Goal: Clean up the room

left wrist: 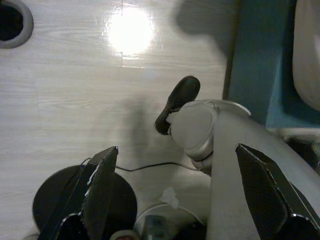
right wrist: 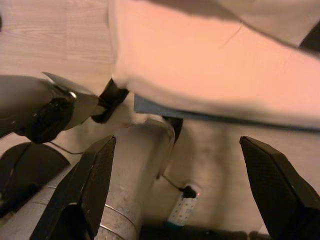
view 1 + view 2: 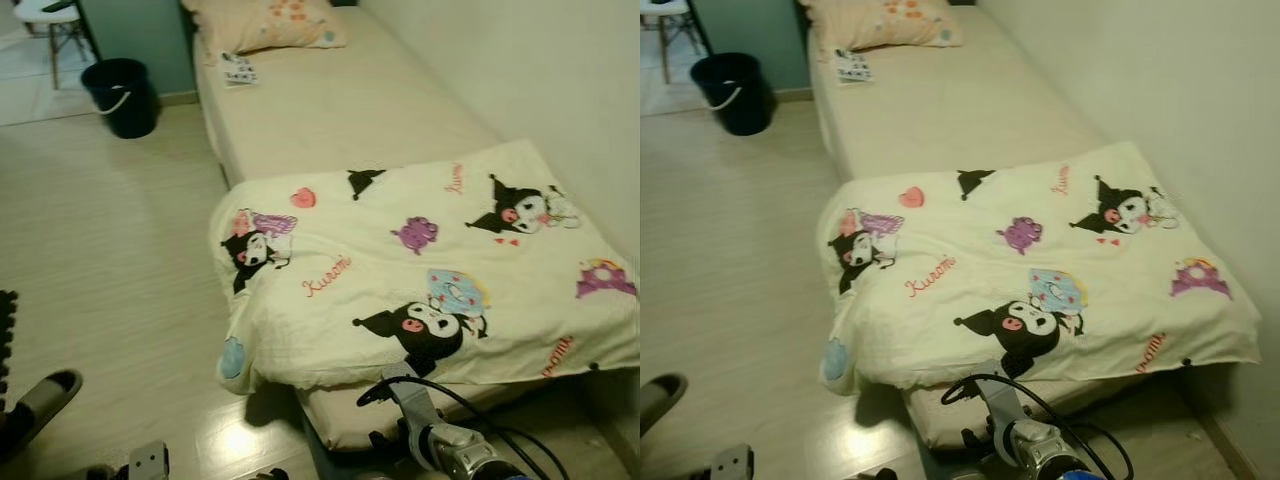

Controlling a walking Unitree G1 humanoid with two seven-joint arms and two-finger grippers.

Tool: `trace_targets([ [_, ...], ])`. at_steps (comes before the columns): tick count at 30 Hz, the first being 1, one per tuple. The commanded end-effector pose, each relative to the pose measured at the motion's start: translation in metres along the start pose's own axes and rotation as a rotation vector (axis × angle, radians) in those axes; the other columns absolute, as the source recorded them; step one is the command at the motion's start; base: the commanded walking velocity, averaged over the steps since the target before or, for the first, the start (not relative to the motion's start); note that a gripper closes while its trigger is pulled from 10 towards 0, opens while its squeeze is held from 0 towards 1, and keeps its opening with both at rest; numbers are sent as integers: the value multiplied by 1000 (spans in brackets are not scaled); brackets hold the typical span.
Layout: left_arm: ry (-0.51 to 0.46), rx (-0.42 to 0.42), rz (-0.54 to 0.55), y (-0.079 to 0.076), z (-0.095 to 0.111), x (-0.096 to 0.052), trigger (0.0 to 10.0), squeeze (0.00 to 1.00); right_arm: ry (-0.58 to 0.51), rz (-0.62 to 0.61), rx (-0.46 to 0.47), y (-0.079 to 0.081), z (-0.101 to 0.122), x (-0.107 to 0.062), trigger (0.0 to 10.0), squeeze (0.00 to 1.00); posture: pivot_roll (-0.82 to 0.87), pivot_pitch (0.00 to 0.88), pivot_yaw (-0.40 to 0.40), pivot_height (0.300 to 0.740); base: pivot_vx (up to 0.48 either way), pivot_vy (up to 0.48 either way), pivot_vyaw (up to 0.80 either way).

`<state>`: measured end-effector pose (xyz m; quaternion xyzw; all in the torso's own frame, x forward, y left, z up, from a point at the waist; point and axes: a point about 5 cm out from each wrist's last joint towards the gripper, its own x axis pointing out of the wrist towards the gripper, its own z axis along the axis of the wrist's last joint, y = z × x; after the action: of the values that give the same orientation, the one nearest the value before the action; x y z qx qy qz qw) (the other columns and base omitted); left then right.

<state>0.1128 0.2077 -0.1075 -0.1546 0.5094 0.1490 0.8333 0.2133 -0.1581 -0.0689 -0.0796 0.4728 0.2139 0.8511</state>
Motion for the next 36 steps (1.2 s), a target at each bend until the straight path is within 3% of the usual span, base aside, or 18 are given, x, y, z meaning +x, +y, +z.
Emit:
trace_targets([
  [1, 36, -1, -6, -1, -11, -1, 10000, 0, 37, -19, 15, -5, -11, -3, 10000, 0, -156, 13, -6, 740, 0, -480, 0],
  [11, 38, -3, -6, -1, -11, -1, 10000, 0, 44, -19, 19, -4, -12, -3, 10000, 0, -157, 15, -4, 740, 0, -479, 0],
  [36, 59, -16, 8, 0, -14, -2, 10000, 0, 74, -10, 8, -5, -18, -3, 10000, 0, -152, 7, -9, 740, 0, 0, 0],
])
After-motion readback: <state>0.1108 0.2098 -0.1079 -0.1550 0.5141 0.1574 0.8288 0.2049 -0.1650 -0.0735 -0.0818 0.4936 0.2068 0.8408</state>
